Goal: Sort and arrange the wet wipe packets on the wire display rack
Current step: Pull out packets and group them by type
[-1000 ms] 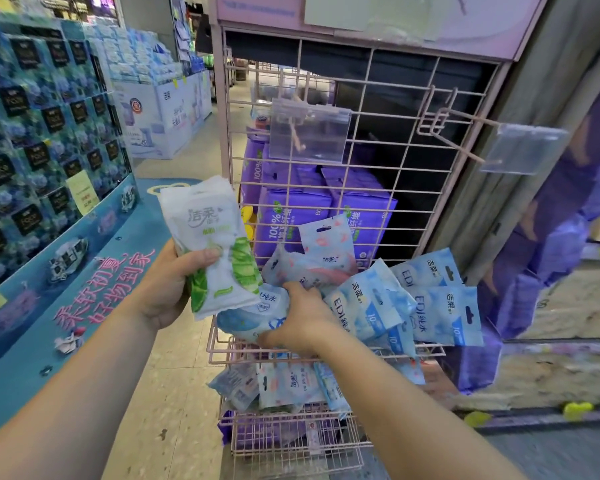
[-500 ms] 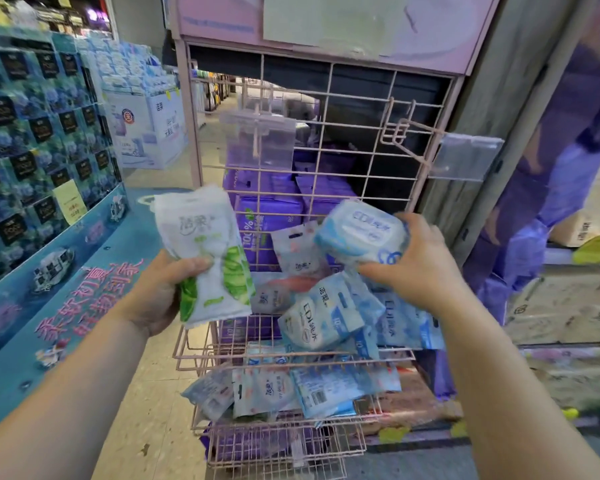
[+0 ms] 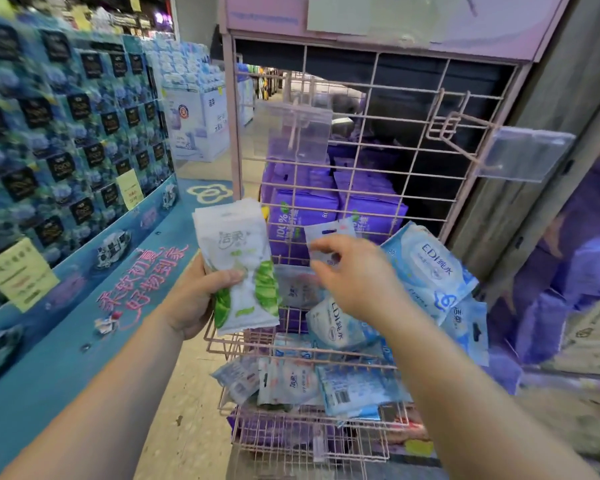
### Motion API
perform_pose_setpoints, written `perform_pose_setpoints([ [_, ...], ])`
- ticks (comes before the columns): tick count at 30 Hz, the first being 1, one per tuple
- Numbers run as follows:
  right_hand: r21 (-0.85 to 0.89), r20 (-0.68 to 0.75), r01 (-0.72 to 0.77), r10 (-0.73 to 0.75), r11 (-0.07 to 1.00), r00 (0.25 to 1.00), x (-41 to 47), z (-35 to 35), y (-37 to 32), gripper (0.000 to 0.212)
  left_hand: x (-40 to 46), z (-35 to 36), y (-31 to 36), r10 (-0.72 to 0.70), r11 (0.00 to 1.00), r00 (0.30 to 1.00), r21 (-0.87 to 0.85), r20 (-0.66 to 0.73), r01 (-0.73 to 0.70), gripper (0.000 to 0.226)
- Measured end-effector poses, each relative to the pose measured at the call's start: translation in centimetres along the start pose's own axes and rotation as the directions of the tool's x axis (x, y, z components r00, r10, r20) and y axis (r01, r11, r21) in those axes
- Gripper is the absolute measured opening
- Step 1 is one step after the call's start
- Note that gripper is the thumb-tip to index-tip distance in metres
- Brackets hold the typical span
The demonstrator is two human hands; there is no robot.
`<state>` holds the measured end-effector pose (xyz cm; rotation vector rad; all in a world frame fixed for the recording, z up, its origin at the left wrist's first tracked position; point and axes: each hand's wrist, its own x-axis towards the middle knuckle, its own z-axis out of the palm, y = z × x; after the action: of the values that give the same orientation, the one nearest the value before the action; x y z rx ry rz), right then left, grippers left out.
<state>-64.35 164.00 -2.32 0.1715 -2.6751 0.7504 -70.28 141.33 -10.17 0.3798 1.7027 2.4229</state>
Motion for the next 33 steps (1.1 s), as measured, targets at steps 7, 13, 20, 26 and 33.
perform_pose_setpoints([
  [7, -0.234, 0.294, 0.044, 0.027, 0.971, 0.956, 4.6, 7.4, -1.8, 0.031, -1.2, -1.5, 0.7, -0.007, 0.999, 1.000, -0.037, -0.010, 0.007, 0.050],
  [13, -0.348, 0.385, 0.144, 0.001, 0.926, 0.923, 5.8, 6.5, -1.8, 0.013, -0.7, -1.4, 0.2, -0.004, 1.000, 0.999, -0.010, 0.049, 0.004, 0.060],
  [20, -0.619, 0.061, -0.011, 0.062, 0.785, 0.996, 6.4, -2.1, 3.1, 0.010, 0.3, -0.6, 0.4, -0.045, 0.999, 0.994, 0.034, 0.103, 0.042, 0.065],
  [26, -0.585, -0.185, -0.266, 0.192, 0.767, 0.964, 5.6, -3.6, 5.1, 0.033, 1.6, 1.8, 0.5, -0.099, 0.986, 0.989, 0.142, 0.106, 0.083, 0.075],
  [33, -0.332, 0.033, 0.025, -0.015, 0.943, 0.999, 4.9, -1.4, 4.4, 0.039, 3.5, 2.5, 0.3, -0.153, 0.956, 0.981, 0.269, 0.119, 0.116, 0.080],
])
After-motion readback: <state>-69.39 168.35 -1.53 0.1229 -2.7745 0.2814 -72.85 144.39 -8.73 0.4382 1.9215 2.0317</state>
